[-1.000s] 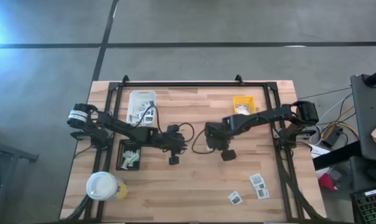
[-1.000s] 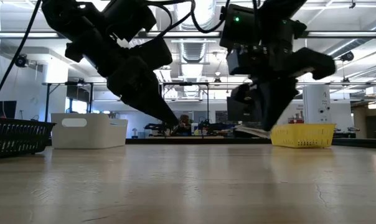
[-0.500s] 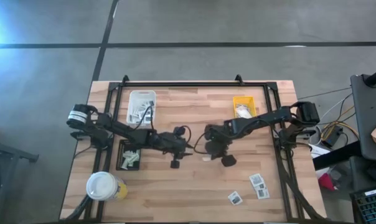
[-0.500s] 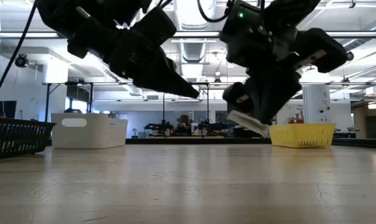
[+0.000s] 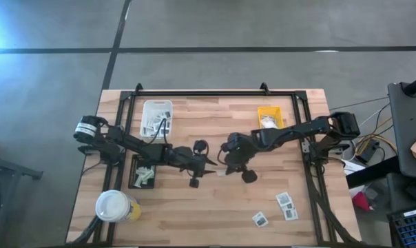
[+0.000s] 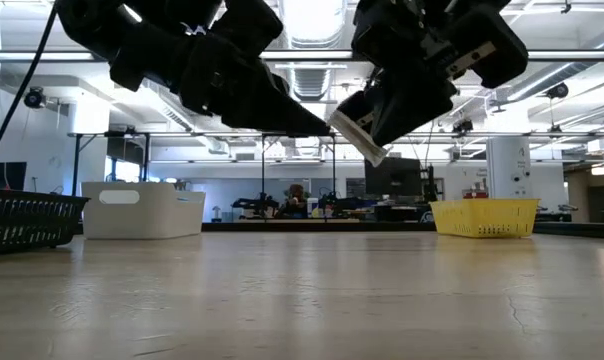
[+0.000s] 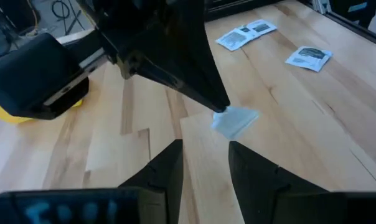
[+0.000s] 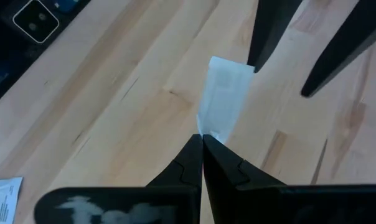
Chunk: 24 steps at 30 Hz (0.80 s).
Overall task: Pick & Place First Aid Supplies
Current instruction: Put the green bandage pack into the black bin
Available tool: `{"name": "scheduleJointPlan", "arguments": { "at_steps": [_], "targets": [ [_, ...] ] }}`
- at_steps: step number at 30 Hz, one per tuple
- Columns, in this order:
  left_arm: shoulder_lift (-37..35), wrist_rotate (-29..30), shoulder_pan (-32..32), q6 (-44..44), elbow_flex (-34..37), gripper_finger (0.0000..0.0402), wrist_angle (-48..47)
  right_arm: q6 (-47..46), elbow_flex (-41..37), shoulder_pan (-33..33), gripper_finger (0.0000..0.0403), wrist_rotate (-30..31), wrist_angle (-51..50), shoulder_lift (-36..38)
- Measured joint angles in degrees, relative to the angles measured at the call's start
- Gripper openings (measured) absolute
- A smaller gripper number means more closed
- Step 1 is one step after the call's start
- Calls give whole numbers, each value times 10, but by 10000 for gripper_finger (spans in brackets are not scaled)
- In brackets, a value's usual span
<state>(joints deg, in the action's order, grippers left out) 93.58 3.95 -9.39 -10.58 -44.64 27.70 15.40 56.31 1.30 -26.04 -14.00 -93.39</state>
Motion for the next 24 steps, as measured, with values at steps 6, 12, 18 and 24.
{"name": "scheduleJointPlan", "arguments": {
  "at_steps": [6,12,18,24],
  "targets": [
    [0,-34,-1,-5,0,124,10,-1,1,-2,8,0,9,3],
    [0,-44,-1,-15,0,124,11,0,5,-2,8,0,11,4],
    [0,-68,-1,-15,0,124,11,1,6,-3,8,1,11,4],
    [0,-84,-3,-18,0,124,11,-2,6,-10,8,5,12,4]
  ]
}}
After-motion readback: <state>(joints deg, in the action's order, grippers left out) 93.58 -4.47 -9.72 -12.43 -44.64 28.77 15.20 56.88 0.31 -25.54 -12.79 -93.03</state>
